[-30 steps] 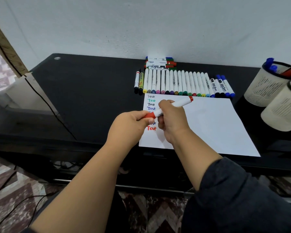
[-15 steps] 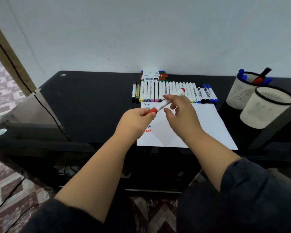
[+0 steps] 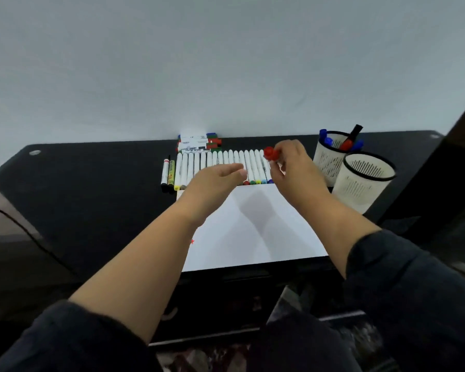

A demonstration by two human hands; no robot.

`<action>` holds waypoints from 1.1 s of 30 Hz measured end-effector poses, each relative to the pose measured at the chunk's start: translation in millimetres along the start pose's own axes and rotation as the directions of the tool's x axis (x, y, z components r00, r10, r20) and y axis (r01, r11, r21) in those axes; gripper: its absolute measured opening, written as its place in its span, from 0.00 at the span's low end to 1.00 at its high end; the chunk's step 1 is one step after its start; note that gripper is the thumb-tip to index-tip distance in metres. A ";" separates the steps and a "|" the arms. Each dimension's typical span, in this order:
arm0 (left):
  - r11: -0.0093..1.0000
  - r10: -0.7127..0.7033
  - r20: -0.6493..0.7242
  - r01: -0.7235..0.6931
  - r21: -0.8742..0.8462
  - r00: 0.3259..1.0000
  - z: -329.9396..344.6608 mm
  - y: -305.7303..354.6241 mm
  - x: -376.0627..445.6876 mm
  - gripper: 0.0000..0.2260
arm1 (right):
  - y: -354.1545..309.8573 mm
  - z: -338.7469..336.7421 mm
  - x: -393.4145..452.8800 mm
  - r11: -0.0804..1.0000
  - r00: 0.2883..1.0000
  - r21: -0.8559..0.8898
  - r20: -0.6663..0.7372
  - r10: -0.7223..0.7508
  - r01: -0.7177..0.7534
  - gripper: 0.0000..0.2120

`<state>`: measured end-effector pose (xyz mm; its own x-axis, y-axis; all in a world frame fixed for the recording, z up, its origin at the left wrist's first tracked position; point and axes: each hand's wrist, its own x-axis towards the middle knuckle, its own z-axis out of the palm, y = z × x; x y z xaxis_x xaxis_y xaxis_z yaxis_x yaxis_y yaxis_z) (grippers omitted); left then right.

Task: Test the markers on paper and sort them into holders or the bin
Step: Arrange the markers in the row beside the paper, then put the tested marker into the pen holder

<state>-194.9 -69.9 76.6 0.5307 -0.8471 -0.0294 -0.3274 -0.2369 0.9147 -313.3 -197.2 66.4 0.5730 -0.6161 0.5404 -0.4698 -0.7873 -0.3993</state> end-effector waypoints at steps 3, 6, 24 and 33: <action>0.996 -0.028 0.060 0.022 0.092 0.998 14.6 -0.9 31.4 0.20 | 23.2 -11.9 16.9 0.978 0.987 0.150 -0.039 0.155 -0.148 0.05; 0.973 -0.042 0.095 0.019 0.230 0.995 30.1 -5.1 65.7 0.21 | 45.2 -21.6 31.4 0.930 0.960 0.264 -0.040 0.276 -0.256 0.04; 0.579 0.058 0.150 -0.156 0.800 0.987 76.1 -58.5 180.7 0.30 | 124.1 -33.3 86.6 0.888 0.882 -0.063 0.102 0.460 -0.456 0.04; 0.567 0.051 0.154 -0.155 0.809 0.987 79.8 -75.3 183.8 0.30 | 127.9 -28.5 102.6 0.839 0.827 -0.182 0.158 0.540 -0.513 0.08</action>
<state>-135.1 -245.7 -29.9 0.3870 -0.9210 -0.0446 -0.9003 -0.3878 0.1976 -333.7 -360.4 91.8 0.3263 -0.9383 0.1141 -0.8103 -0.3398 -0.4774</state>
